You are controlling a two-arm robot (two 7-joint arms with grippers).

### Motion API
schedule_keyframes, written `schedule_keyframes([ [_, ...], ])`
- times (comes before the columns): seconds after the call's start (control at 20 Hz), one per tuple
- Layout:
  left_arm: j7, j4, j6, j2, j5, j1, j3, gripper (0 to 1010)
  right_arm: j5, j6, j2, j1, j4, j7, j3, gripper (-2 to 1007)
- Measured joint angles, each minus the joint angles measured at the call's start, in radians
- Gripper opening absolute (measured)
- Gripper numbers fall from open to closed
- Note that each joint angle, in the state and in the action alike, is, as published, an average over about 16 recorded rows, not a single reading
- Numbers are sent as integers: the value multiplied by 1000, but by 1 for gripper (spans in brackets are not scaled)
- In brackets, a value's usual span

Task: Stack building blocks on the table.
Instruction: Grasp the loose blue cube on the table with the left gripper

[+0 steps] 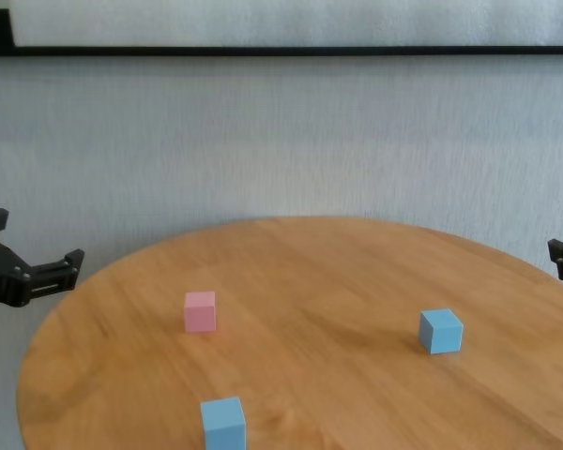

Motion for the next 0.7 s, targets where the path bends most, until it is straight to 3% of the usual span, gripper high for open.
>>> schedule_keyframes([
  [0.7, -15, -13, 5, 5, -10, 10, -5, 1000, 0, 0, 0, 0, 0, 0, 0, 1005],
])
